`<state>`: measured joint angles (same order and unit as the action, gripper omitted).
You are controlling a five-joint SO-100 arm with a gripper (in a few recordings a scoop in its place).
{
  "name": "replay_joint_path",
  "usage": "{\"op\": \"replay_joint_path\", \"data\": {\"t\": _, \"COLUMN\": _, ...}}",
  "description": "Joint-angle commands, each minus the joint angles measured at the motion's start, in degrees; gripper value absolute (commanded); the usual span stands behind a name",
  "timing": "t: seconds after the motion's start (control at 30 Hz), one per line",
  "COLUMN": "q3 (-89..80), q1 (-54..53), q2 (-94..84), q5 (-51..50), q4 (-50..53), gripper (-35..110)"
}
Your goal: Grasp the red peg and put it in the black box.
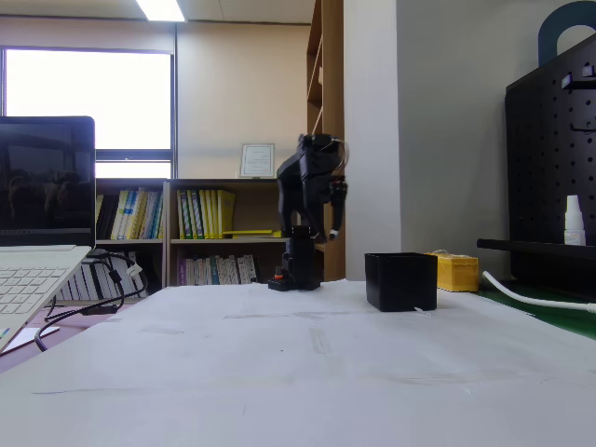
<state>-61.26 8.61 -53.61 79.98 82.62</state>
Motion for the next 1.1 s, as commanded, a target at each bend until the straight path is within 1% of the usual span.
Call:
{"op": "replay_joint_path", "data": {"t": 0.0, "q3": 9.84, "q1": -1.14, "q2": 13.62, "q5": 1.76, "q4": -1.76, "gripper": 0}}
{"op": "replay_joint_path", "data": {"t": 0.07, "q3": 16.79, "q1": -1.49, "q2": 19.60, "q5": 1.49, "q4": -2.37, "gripper": 0}}
{"op": "replay_joint_path", "data": {"t": 0.2, "q3": 25.14, "q1": -1.76, "q2": 26.19, "q5": 0.26, "q4": -2.55, "gripper": 0}}
{"op": "replay_joint_path", "data": {"t": 0.3, "q3": 34.37, "q1": -2.90, "q2": 34.19, "q5": 2.55, "q4": -5.01, "gripper": 0}}
{"op": "replay_joint_path", "data": {"t": 0.43, "q3": 43.07, "q1": -3.25, "q2": 40.87, "q5": 2.72, "q4": -7.47, "gripper": 0}}
{"op": "replay_joint_path", "data": {"t": 0.53, "q3": 49.22, "q1": -3.87, "q2": 47.11, "q5": 3.87, "q4": -6.77, "gripper": 0}}
{"op": "replay_joint_path", "data": {"t": 0.63, "q3": 53.61, "q1": -4.39, "q2": 51.94, "q5": 5.62, "q4": -4.57, "gripper": 0}}
{"op": "replay_joint_path", "data": {"t": 0.73, "q3": 56.25, "q1": -4.31, "q2": 56.34, "q5": 7.73, "q4": -0.09, "gripper": 0}}
{"op": "replay_joint_path", "data": {"t": 0.83, "q3": 59.77, "q1": -5.45, "q2": 58.89, "q5": 9.05, "q4": -1.67, "gripper": 0}}
{"op": "replay_joint_path", "data": {"t": 0.93, "q3": 64.69, "q1": -8.88, "q2": 61.79, "q5": 15.21, "q4": -5.27, "gripper": 0}}
{"op": "replay_joint_path", "data": {"t": 1.07, "q3": 64.69, "q1": -8.26, "q2": 62.31, "q5": 15.38, "q4": -4.92, "gripper": 0}}
